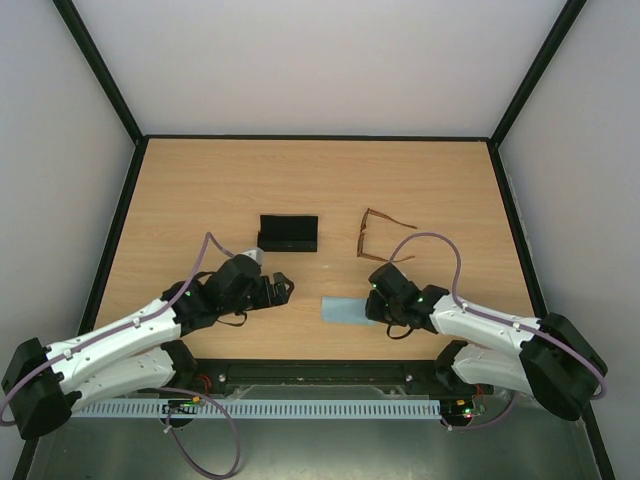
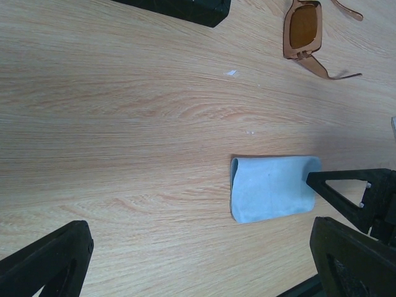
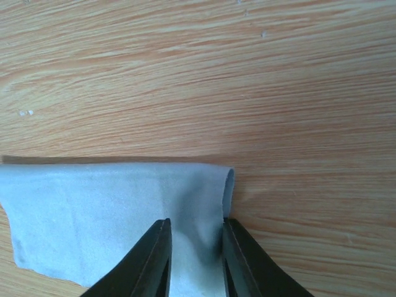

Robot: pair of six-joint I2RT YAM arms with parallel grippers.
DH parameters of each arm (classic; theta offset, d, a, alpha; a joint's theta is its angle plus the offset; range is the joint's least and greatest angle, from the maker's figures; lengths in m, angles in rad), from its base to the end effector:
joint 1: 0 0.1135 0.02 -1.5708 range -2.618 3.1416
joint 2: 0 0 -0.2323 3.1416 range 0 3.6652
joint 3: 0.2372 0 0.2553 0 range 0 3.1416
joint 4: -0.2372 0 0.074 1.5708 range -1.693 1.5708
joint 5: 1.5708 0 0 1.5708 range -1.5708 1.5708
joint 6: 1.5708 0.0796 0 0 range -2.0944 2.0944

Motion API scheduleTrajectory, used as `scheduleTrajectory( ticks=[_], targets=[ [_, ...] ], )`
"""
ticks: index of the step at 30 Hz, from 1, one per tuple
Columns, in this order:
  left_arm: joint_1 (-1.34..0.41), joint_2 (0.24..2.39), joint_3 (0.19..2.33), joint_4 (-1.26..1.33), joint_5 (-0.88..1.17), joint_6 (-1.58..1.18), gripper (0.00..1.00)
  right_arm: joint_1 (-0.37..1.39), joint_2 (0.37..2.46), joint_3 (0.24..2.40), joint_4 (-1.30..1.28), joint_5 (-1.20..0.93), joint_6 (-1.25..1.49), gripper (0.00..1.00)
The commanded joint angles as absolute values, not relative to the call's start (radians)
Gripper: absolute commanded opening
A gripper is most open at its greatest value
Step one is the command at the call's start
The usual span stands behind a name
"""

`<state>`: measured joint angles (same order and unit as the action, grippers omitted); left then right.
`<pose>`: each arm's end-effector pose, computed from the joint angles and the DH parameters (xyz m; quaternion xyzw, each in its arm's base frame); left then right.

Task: Organize the sunglasses
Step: Pick up the glasses cleaning cloth from the center of the board.

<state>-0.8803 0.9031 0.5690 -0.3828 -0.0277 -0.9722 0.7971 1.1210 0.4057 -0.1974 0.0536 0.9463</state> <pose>0.1584 -0.1883 0.1703 -0.0475 0.9089 -0.3234 0.2589 0.1704 0.1684 0.0838 0.0791 0.9427 0.2309 0.2273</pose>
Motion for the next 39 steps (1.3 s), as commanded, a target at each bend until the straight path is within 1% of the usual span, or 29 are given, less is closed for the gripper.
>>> scheduleTrajectory(
  ticks=[1,6,11,19,21,24,25,31,34,39],
  targets=[
    [-0.874,0.915,0.554,-0.359,-0.014,-0.96,0.99,0.807,1.157,0.313,-0.31,0.044,0.97,0.24],
    [-0.873,0.92,0.551,-0.351,-0.009,-0.96,0.99,0.807,1.137,0.294,-0.316,0.049,0.977,0.19],
    [-0.874,0.931,0.546,-0.337,0.001,-0.958,0.99,0.808,1.108,0.286,-0.334,0.056,0.984,0.09],
    [-0.916,1.019,0.547,-0.285,0.025,-0.955,0.99,0.807,1.074,0.287,-0.365,0.061,0.986,0.04],
    [-0.942,1.044,0.548,-0.271,0.022,-0.963,0.99,0.808,1.074,0.291,-0.366,0.06,0.985,0.08],
    [-0.963,1.072,0.551,-0.253,0.021,-0.973,0.99,0.807,1.067,0.297,-0.381,0.06,0.983,0.22],
    [-0.967,1.078,0.551,-0.249,0.021,-0.974,0.99,0.808,1.058,0.3,-0.388,0.06,0.985,0.24],
    [-0.974,1.089,0.56,-0.247,0.018,-0.967,0.99,0.82,1.015,0.32,-0.449,0.076,1.014,0.3],
    [-0.975,1.085,0.557,-0.247,0.02,-0.958,0.99,0.84,1.005,0.351,-0.509,0.13,1.04,0.34],
    [-0.975,1.081,0.558,-0.237,0.029,-0.939,0.99,0.844,1.019,0.413,-0.625,0.207,1.045,0.33]
  ],
)
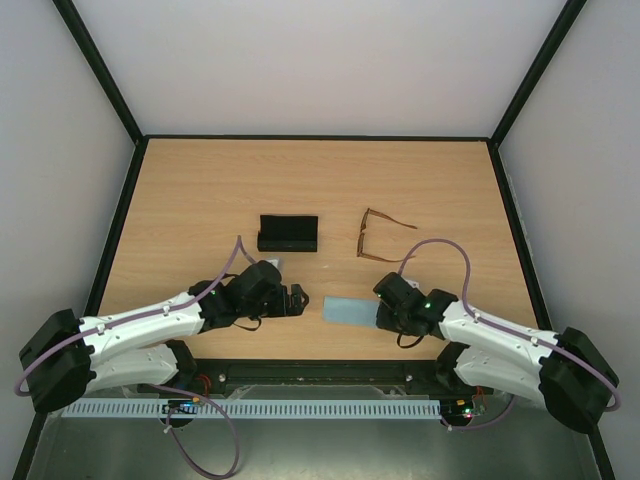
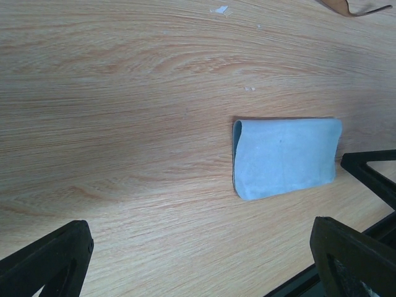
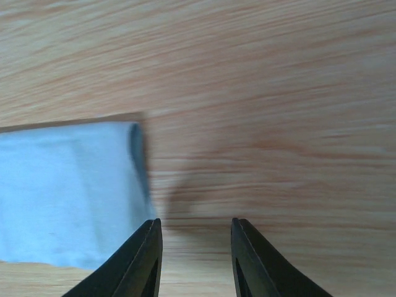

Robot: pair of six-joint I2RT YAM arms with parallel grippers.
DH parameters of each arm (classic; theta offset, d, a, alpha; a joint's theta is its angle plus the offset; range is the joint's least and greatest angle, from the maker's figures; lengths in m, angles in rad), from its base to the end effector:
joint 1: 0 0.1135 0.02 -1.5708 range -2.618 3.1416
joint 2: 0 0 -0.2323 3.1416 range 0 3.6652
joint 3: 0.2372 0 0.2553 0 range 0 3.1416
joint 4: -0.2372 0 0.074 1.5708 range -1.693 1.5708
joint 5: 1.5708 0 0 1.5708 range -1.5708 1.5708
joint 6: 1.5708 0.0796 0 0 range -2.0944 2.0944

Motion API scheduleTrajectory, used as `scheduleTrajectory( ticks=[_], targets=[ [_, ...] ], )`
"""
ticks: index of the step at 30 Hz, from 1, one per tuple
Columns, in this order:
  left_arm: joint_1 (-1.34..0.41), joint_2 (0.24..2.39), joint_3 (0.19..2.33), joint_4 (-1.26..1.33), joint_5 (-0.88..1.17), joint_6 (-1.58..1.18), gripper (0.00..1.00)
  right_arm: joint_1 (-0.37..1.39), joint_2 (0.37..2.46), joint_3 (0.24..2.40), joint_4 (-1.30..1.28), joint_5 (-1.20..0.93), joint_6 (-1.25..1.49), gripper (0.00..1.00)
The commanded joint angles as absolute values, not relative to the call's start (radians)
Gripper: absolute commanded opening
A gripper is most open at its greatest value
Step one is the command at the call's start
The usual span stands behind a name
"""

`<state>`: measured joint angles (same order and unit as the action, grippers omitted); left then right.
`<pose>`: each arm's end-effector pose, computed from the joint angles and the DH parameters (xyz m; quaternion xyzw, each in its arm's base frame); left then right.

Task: Organize the sunglasses
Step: Pick up the glasses cleaning cloth from the center of the board.

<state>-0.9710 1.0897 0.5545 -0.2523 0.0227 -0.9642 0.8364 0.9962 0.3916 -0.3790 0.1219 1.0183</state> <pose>0.1480 -0.2197 0.1356 0.0075 0.9242 -0.3203 0.2079 0.1525 0.1544 0.0894 0.1043 0.9499 0.1961 0.2200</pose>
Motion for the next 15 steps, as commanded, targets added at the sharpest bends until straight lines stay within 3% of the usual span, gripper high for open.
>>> scheduleTrajectory(
  ticks=[1,15],
  targets=[
    [-0.975,1.082,0.557,-0.235,0.03,-0.934,0.99,0.844,1.027,0.418,-0.632,0.211,1.048,0.33],
    [-0.976,1.1,0.559,-0.18,0.08,-0.897,0.99,0.857,1.179,0.548,-0.591,0.253,1.014,0.29]
  ],
)
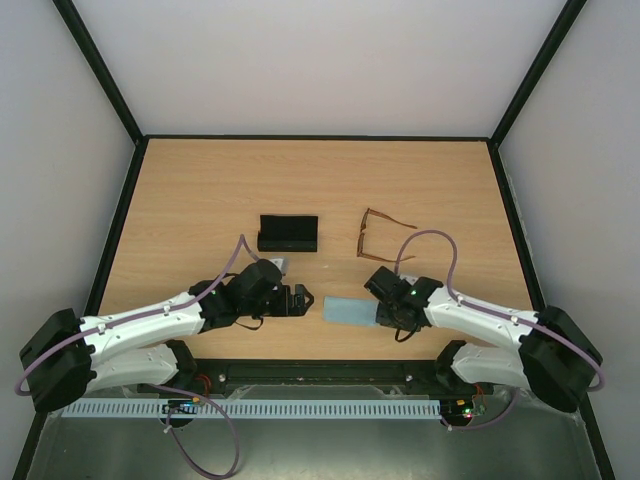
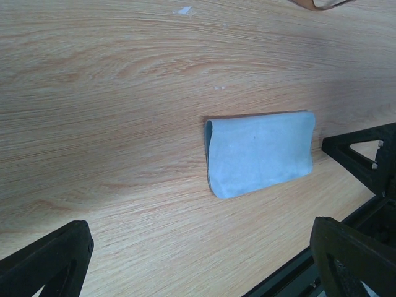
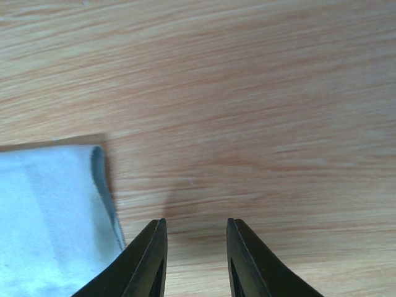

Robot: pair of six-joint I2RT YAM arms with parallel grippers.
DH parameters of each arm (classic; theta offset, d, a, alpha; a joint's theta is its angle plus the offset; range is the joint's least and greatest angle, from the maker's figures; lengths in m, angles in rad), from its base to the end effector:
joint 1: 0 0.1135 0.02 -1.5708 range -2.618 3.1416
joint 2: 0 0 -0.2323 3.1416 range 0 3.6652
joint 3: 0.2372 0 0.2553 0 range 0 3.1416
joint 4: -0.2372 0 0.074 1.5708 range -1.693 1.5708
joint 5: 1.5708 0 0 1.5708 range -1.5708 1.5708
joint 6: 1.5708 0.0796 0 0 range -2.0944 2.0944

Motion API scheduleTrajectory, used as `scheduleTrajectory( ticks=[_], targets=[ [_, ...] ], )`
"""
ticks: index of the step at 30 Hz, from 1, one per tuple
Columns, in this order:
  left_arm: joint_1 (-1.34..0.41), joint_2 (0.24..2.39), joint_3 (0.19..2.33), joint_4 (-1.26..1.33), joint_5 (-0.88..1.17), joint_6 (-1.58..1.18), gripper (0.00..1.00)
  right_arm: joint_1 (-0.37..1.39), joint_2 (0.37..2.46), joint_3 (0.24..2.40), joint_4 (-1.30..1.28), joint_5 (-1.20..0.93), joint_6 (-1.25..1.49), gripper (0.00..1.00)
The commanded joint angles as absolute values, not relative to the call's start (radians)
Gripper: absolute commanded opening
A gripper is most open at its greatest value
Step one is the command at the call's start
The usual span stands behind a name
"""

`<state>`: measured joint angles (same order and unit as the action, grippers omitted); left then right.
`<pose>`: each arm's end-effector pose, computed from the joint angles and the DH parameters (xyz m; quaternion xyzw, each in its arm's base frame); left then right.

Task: Organize the sunglasses
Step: Pick up the glasses cleaning cloth from the center of the board.

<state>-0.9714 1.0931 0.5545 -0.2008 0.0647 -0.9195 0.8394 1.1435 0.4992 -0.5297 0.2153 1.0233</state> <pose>0.1483 -0.2261 0.1406 0.0368 0.9137 -0.3446 0.2123 0.1575 0.1500 0.0839 0.1106 0.9686 0.0944 0.2015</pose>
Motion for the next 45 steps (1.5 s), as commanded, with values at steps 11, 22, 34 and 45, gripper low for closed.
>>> scheduleTrajectory(
  ticks=[11,22,34,45],
  targets=[
    [-0.976,1.084,0.55,-0.185,0.078,-0.9,0.99,0.904,1.285,0.626,-0.585,0.276,1.014,0.28],
    [-0.976,1.074,0.541,-0.188,0.075,-0.905,0.99,0.917,1.321,0.638,-0.561,0.278,1.007,0.26],
    [-0.976,1.072,0.543,-0.198,0.068,-0.906,0.99,0.925,1.353,0.648,-0.534,0.27,0.999,0.26],
    [-0.976,1.076,0.548,-0.2,0.071,-0.907,0.99,0.94,1.321,0.658,-0.572,0.292,1.016,0.26]
  ],
)
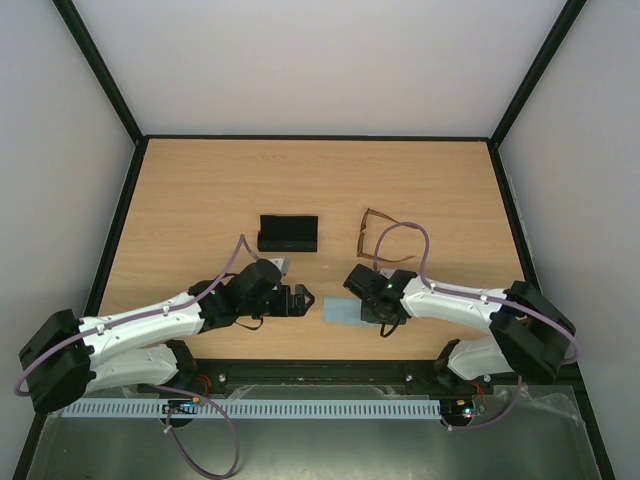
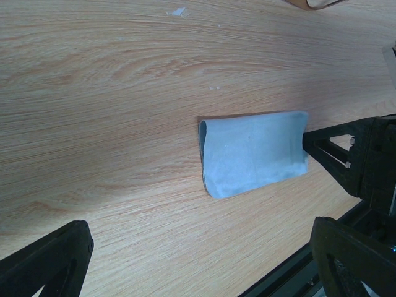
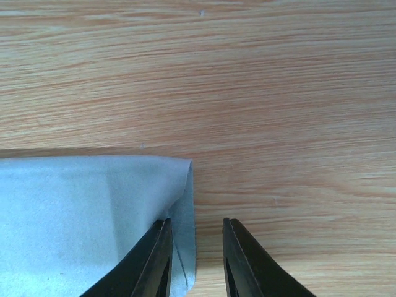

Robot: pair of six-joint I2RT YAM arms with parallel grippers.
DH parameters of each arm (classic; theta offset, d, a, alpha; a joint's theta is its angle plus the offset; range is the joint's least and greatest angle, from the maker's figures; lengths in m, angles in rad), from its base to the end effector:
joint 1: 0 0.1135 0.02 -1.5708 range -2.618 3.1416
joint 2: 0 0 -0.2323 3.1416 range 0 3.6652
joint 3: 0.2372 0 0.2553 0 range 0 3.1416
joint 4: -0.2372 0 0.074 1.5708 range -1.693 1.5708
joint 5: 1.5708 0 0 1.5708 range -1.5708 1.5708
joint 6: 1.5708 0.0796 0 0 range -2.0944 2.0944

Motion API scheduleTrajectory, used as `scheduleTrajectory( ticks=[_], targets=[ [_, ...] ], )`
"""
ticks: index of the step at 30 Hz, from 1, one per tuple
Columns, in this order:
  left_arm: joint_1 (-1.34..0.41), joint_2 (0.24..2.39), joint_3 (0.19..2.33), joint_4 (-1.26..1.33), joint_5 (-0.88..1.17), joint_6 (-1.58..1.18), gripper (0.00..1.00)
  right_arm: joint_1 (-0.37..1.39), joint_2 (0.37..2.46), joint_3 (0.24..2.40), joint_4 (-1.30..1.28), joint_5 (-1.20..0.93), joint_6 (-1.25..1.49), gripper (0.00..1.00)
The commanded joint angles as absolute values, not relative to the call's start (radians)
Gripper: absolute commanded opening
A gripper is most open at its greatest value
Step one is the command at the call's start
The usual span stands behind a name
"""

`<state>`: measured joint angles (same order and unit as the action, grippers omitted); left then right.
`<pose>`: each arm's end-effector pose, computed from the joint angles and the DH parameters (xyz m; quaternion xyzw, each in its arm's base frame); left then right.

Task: Organize the sunglasses
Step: Pick up the glasses cleaning cloth from the center of the board.

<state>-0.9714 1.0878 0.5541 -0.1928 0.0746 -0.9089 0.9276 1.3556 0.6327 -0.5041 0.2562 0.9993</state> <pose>0.1479 -0.2270 0.1428 0.0438 0.9107 -0.3507 0.2140 0.1643 0.1856 0.0791 0.0569 0.9758 0.0675 0.2002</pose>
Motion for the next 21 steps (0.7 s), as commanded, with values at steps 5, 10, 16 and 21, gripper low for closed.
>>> scheduleTrajectory(
  ticks=[5,10,16,21],
  targets=[
    [-0.975,1.088,0.549,-0.187,0.078,-0.904,0.99,0.939,1.318,0.651,-0.595,0.302,1.013,0.25],
    [-0.976,1.095,0.551,-0.186,0.081,-0.902,0.99,0.94,1.326,0.641,-0.565,0.289,1.01,0.25],
    [-0.976,1.092,0.548,-0.191,0.078,-0.904,0.99,0.94,1.352,0.644,-0.55,0.291,1.0,0.25],
    [-0.976,1.089,0.541,-0.19,0.078,-0.908,0.99,0.94,1.386,0.642,-0.539,0.298,1.004,0.25]
  ],
)
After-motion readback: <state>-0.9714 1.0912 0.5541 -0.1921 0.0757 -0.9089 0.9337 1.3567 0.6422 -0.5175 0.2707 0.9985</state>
